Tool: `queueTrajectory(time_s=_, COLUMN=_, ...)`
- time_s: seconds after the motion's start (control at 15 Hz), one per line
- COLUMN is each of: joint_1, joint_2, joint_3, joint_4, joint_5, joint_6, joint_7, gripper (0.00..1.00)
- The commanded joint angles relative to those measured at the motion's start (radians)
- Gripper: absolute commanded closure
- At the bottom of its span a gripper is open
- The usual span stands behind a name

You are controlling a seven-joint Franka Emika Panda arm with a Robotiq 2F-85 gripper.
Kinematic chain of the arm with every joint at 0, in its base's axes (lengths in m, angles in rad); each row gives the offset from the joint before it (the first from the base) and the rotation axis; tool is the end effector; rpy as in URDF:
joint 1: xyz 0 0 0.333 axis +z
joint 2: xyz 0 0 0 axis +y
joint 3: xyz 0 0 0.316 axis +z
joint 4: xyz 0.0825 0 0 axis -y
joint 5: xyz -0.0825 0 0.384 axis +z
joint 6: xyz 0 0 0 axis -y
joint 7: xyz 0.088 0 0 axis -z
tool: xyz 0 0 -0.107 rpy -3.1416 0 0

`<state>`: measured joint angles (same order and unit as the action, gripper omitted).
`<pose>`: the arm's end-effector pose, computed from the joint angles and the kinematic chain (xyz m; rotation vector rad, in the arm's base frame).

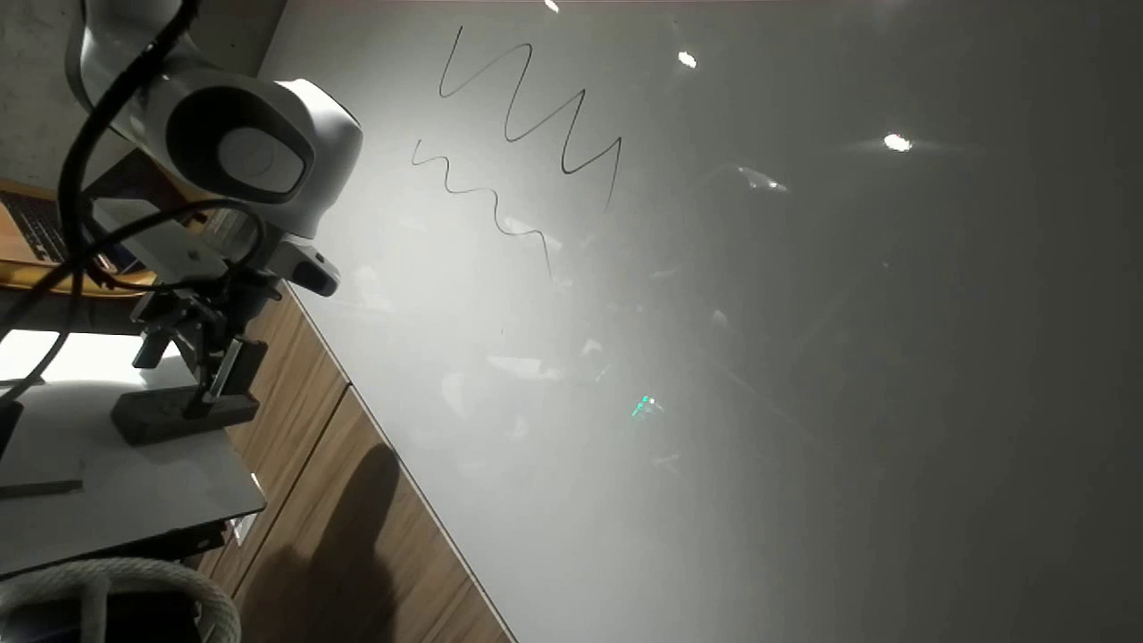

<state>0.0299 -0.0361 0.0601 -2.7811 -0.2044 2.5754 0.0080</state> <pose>0.3621 0.0358 0.2090 3.0003 0.3980 -0.2491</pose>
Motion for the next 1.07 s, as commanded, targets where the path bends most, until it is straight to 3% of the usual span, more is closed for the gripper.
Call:
queueTrajectory(time_s=0.0, joint_1=0.003, joint_2=0.033, joint_3=-0.001, joint_4=0.001, joint_5=-0.059, joint_6=0.04, joint_7=0.052, gripper=0.0)
queueTrajectory(time_s=1.0, joint_1=0.029, joint_2=0.087, joint_3=-0.006, joint_4=0.002, joint_5=-0.104, joint_6=0.082, joint_7=0.116, gripper=0.0)
